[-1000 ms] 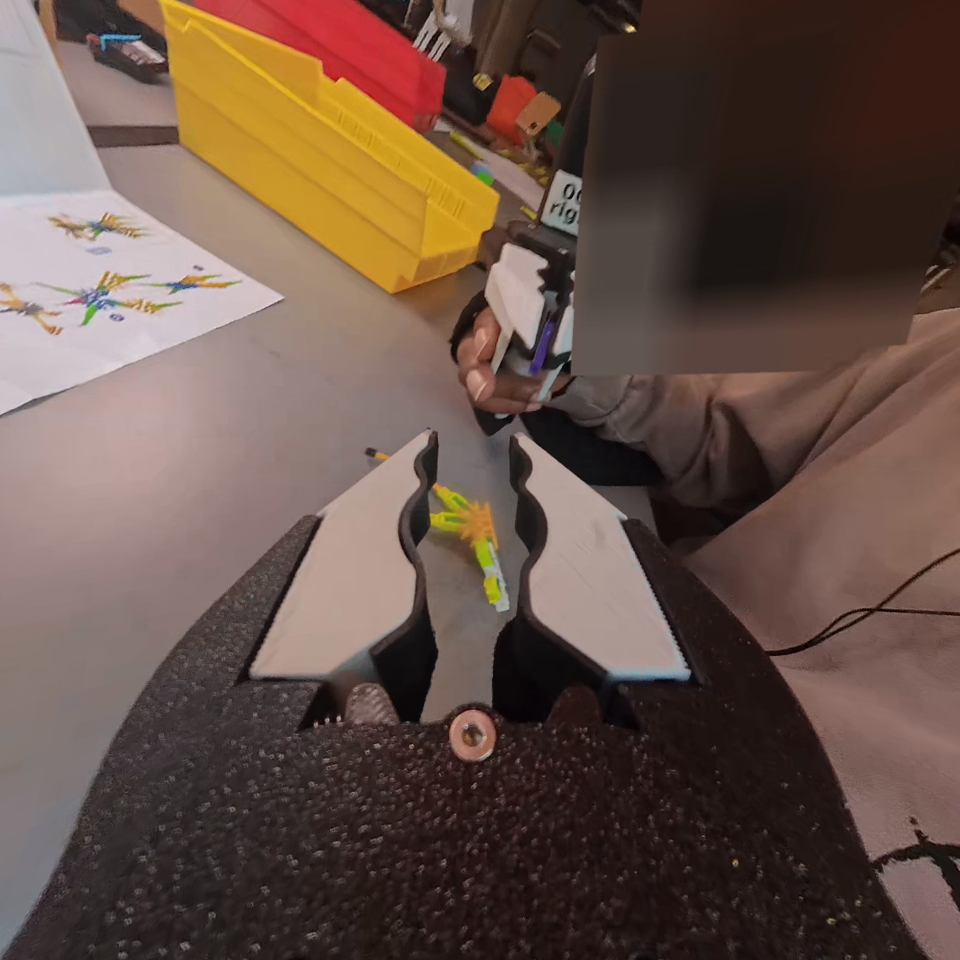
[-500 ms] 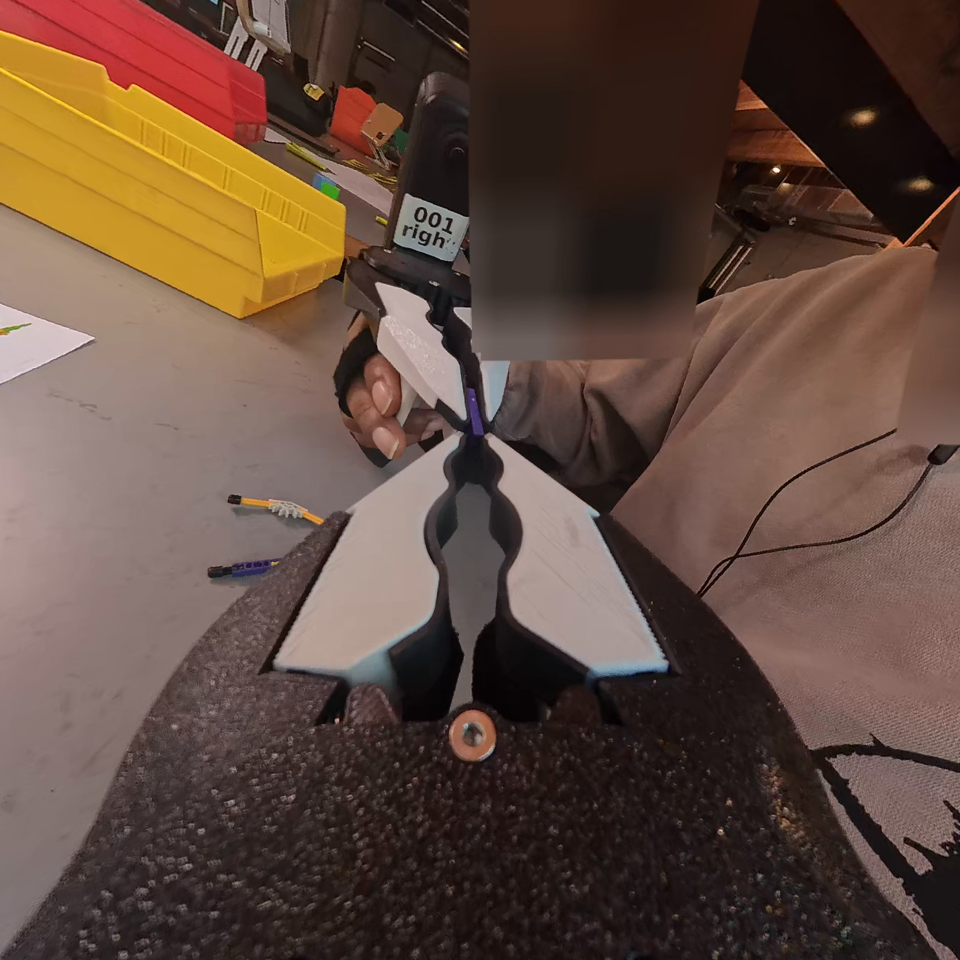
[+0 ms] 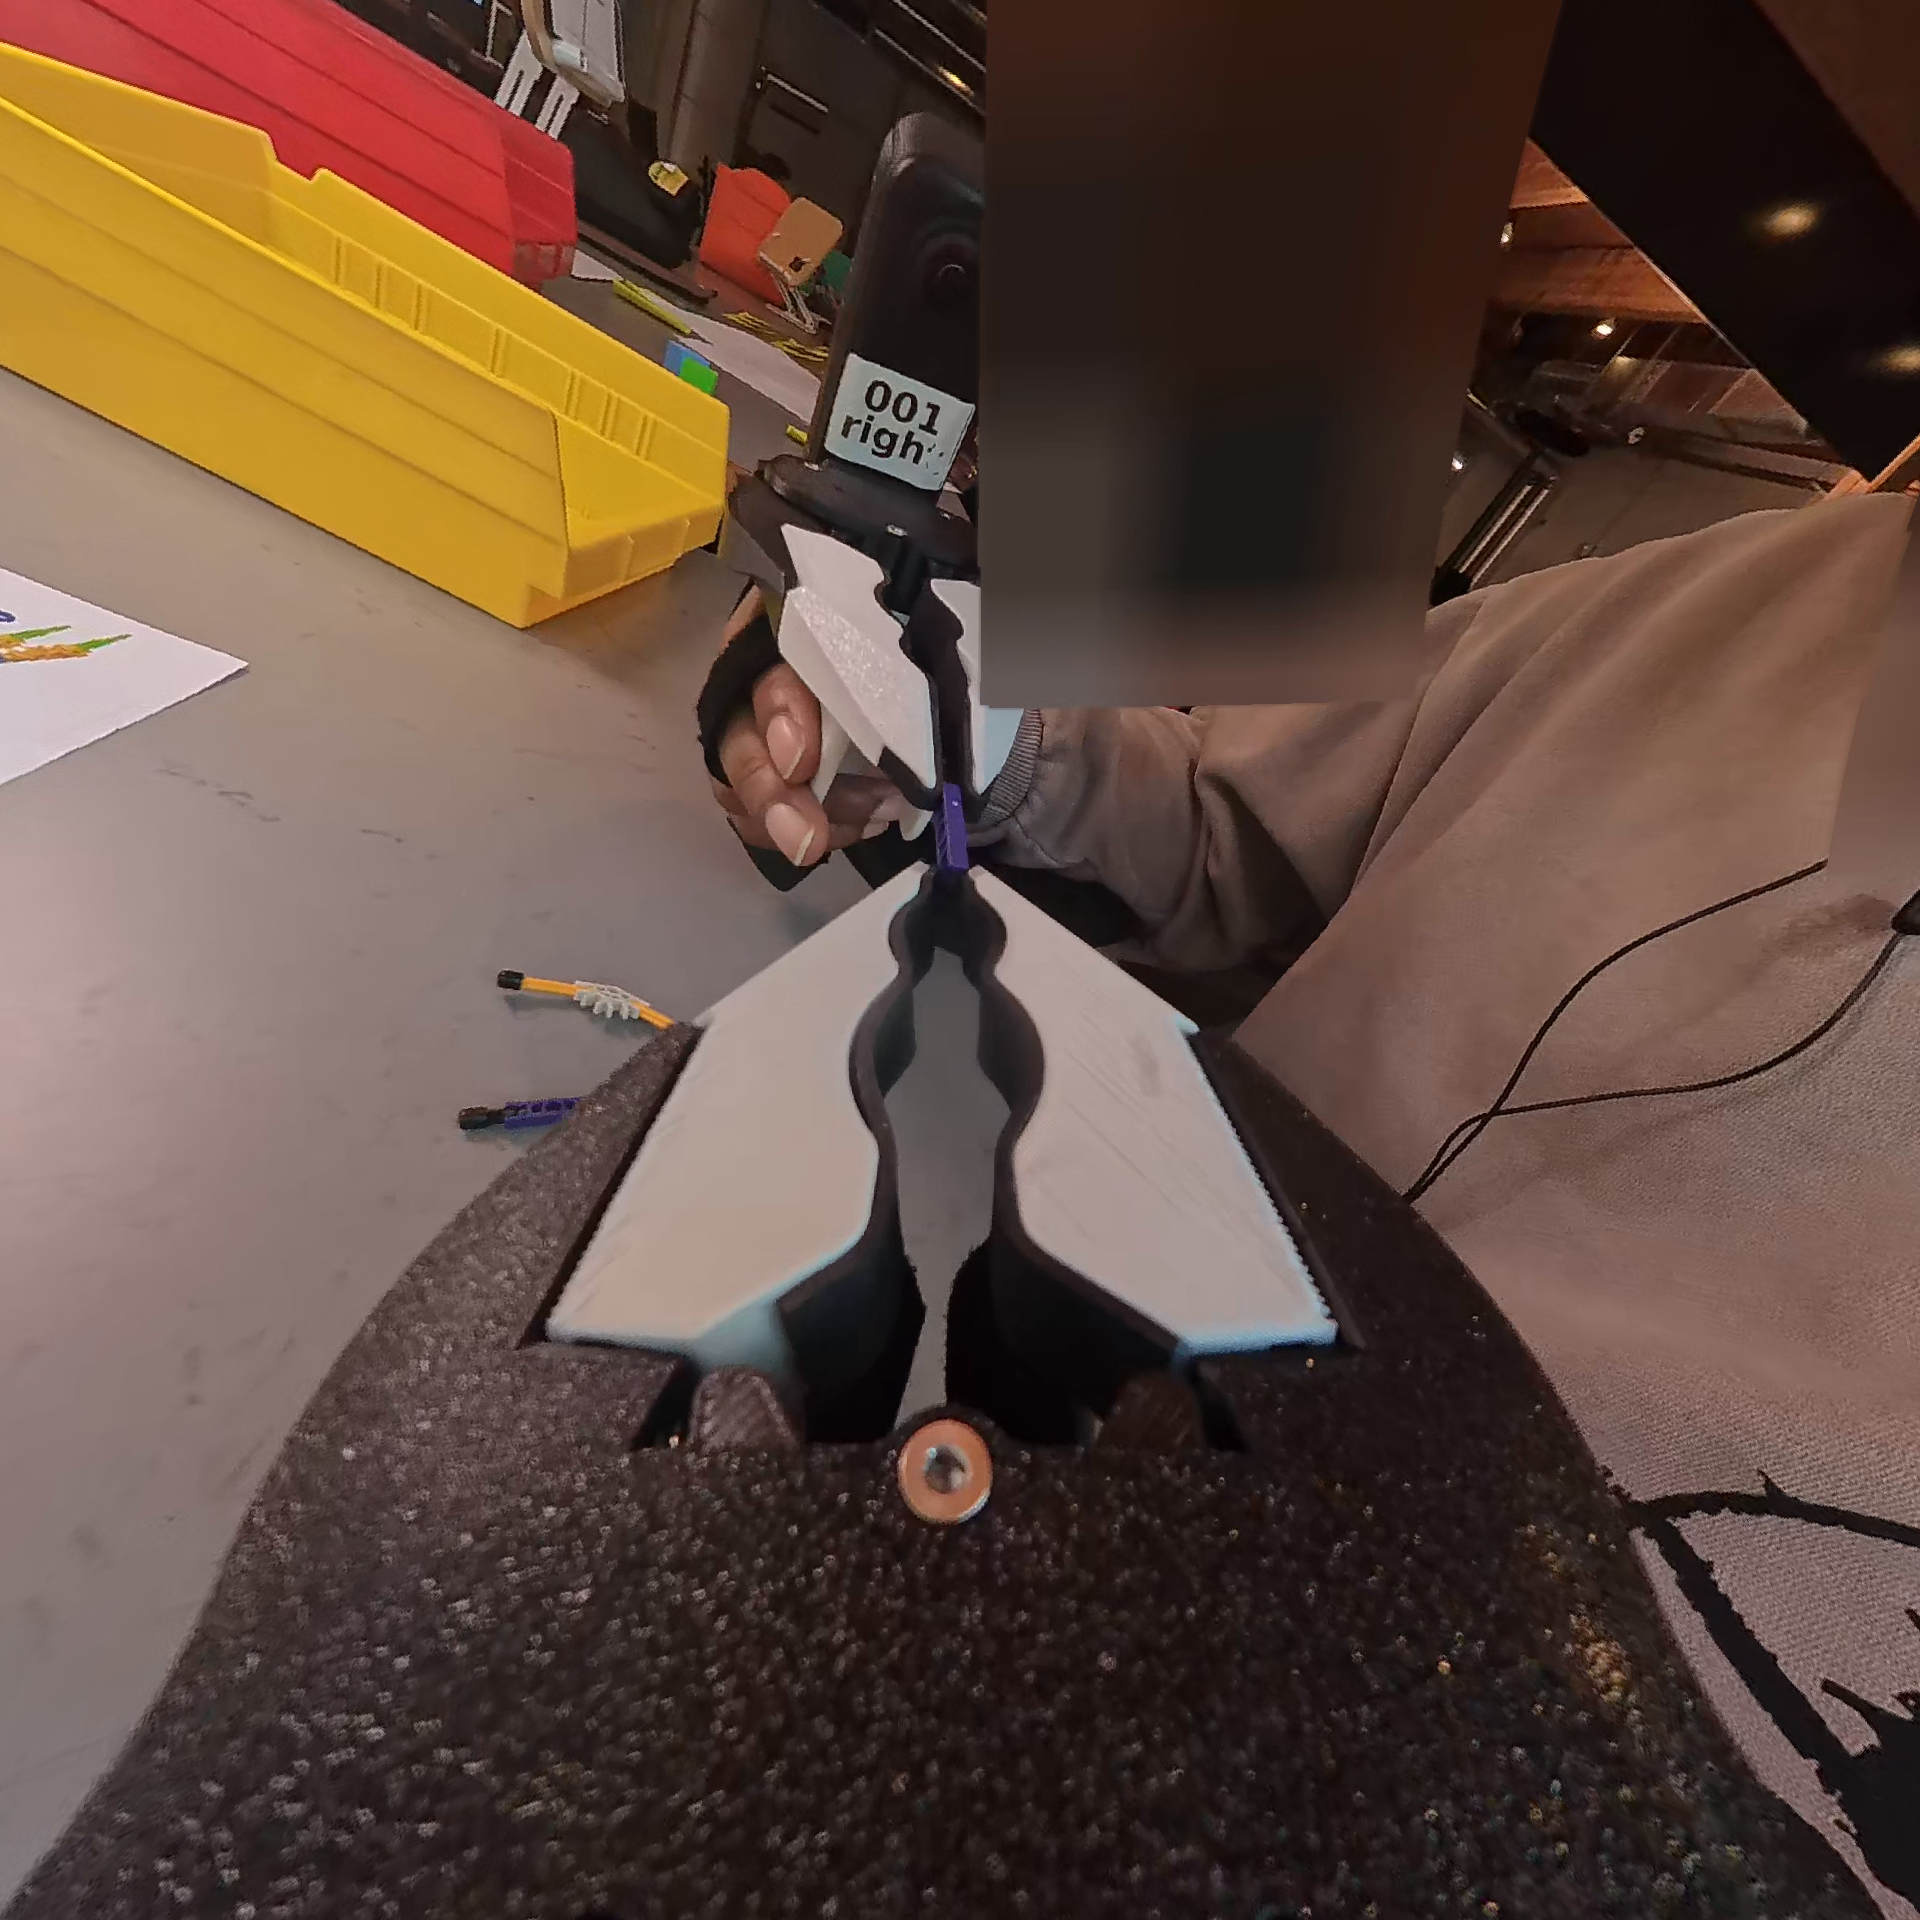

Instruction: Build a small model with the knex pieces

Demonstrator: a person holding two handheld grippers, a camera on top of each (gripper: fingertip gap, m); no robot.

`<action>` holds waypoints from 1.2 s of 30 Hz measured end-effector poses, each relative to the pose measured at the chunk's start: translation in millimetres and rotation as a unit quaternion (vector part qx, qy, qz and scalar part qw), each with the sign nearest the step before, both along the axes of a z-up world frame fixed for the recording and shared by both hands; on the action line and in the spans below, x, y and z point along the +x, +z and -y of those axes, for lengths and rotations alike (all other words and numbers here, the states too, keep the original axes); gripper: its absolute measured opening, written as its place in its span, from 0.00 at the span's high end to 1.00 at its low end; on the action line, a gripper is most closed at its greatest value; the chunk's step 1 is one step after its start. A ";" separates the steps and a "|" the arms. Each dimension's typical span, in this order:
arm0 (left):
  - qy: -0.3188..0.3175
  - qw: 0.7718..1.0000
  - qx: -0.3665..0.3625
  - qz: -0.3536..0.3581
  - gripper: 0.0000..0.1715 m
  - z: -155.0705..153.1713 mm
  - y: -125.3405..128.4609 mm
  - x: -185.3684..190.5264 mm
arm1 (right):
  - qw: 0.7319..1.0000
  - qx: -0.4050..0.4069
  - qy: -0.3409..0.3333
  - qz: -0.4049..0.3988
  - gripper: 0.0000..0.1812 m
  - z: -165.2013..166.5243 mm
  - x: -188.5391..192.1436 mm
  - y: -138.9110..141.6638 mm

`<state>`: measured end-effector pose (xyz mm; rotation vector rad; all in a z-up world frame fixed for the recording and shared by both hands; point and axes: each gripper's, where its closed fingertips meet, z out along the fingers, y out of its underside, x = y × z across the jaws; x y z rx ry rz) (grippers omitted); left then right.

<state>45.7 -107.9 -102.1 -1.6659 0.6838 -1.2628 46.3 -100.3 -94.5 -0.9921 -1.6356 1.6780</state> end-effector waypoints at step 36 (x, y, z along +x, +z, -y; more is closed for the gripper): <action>0.069 0.993 0.085 -0.048 0.98 -8.5 7.9 -3.4 | 1.000 0.009 -0.013 0.019 0.97 -2.0 -3.9 -7.5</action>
